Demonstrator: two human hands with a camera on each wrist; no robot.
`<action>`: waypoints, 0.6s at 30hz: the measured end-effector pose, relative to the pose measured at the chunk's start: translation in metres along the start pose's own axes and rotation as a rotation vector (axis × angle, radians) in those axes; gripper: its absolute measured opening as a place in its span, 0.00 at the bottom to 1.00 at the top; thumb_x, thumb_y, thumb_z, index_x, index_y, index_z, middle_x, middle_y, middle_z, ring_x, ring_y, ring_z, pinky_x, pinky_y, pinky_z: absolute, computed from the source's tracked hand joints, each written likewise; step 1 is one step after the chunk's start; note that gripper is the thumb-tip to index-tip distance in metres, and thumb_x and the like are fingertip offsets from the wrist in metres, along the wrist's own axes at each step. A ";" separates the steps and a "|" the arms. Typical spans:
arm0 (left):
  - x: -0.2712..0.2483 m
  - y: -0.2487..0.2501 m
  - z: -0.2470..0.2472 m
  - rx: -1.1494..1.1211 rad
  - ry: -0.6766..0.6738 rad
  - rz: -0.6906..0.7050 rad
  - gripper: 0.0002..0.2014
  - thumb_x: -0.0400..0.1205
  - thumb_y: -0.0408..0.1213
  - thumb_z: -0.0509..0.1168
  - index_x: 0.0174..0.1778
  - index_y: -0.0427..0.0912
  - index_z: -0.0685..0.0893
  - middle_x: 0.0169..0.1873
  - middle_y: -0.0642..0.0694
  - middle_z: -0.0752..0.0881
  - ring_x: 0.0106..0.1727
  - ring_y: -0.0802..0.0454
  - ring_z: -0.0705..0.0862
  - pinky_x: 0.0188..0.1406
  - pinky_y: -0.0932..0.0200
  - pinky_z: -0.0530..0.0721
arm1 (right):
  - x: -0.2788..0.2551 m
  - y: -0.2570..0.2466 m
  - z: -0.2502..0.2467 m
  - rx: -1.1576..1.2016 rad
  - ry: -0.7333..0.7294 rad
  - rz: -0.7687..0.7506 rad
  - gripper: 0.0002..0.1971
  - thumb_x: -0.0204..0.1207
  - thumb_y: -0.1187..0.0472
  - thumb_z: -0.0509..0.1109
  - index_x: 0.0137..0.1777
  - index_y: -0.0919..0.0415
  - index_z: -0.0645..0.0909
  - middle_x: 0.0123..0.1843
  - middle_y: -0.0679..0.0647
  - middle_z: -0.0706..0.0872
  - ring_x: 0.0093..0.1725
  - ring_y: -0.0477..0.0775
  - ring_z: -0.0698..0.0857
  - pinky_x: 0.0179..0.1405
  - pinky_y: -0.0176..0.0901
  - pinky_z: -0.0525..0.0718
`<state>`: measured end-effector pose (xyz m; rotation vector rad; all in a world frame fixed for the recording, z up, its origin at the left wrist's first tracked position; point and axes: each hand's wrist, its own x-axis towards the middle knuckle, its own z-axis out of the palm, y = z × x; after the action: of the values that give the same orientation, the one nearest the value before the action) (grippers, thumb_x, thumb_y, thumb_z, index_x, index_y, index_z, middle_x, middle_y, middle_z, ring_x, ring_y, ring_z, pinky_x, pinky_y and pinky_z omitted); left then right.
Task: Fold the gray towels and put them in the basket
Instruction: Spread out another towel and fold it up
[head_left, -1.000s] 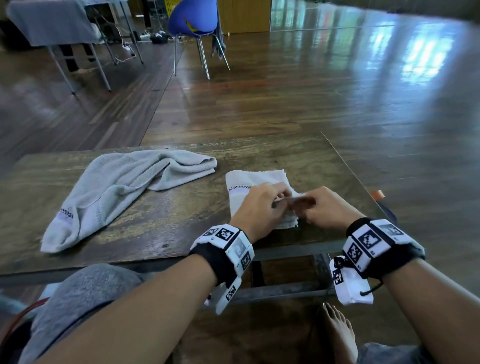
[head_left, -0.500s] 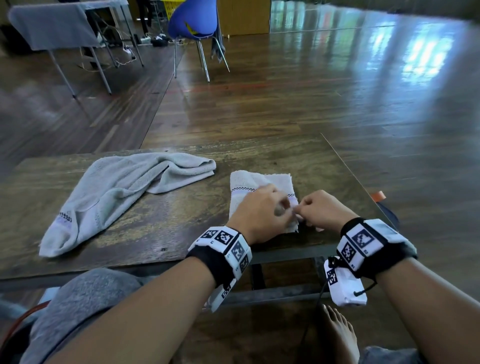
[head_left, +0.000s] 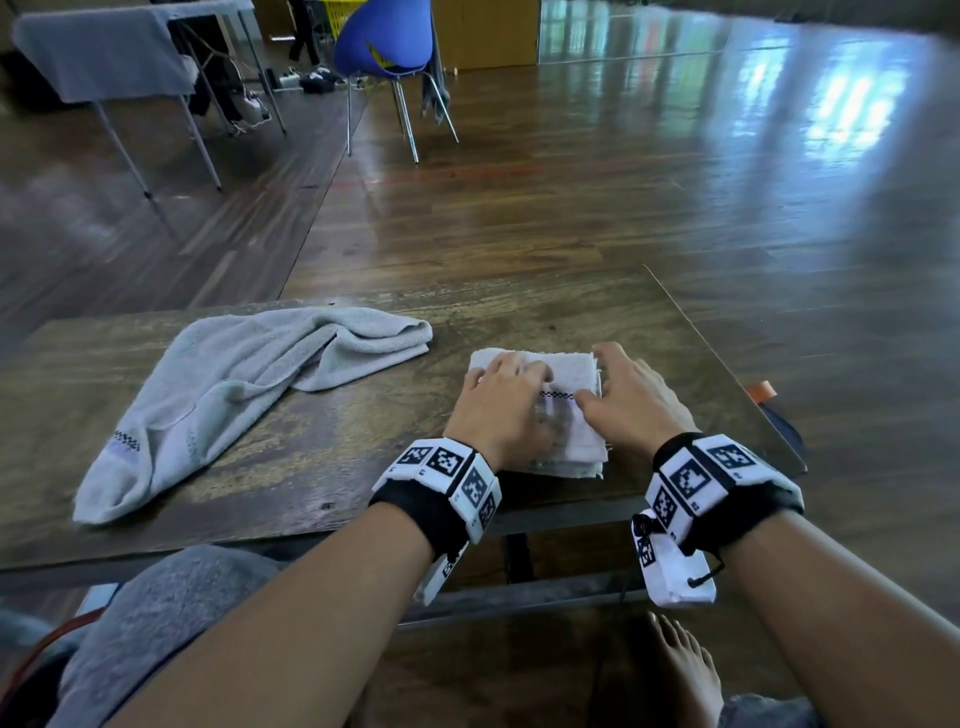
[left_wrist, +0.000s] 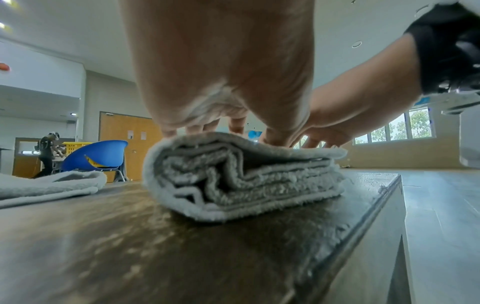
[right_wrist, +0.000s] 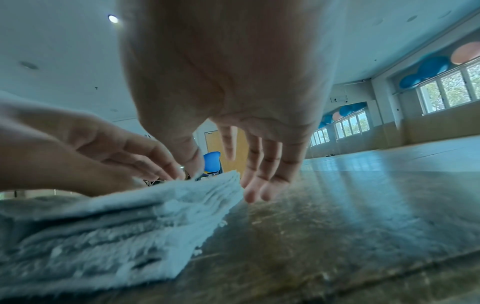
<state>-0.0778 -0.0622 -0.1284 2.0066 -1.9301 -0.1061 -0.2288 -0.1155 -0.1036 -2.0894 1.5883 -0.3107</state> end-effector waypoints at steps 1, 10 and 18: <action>0.001 0.002 0.000 0.000 -0.001 0.005 0.22 0.81 0.55 0.62 0.68 0.49 0.77 0.69 0.49 0.77 0.75 0.49 0.71 0.75 0.46 0.64 | 0.000 0.000 0.000 0.010 0.021 -0.010 0.27 0.78 0.47 0.66 0.77 0.44 0.65 0.68 0.53 0.79 0.66 0.62 0.81 0.61 0.60 0.81; 0.009 0.011 0.012 -0.032 -0.084 -0.049 0.20 0.80 0.50 0.62 0.68 0.51 0.78 0.70 0.50 0.76 0.77 0.49 0.70 0.76 0.48 0.63 | 0.008 -0.002 0.007 0.140 0.002 0.012 0.23 0.75 0.57 0.70 0.70 0.50 0.71 0.59 0.61 0.85 0.58 0.62 0.82 0.56 0.56 0.83; 0.018 0.007 0.011 -0.004 0.032 -0.073 0.18 0.82 0.49 0.59 0.66 0.48 0.78 0.72 0.45 0.75 0.78 0.47 0.69 0.77 0.47 0.65 | 0.013 0.007 0.002 0.246 0.018 0.075 0.20 0.74 0.64 0.67 0.66 0.57 0.70 0.64 0.63 0.78 0.53 0.58 0.75 0.47 0.47 0.75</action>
<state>-0.0861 -0.0822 -0.1333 2.0644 -1.8359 -0.0947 -0.2299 -0.1290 -0.1108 -1.8415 1.5486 -0.4750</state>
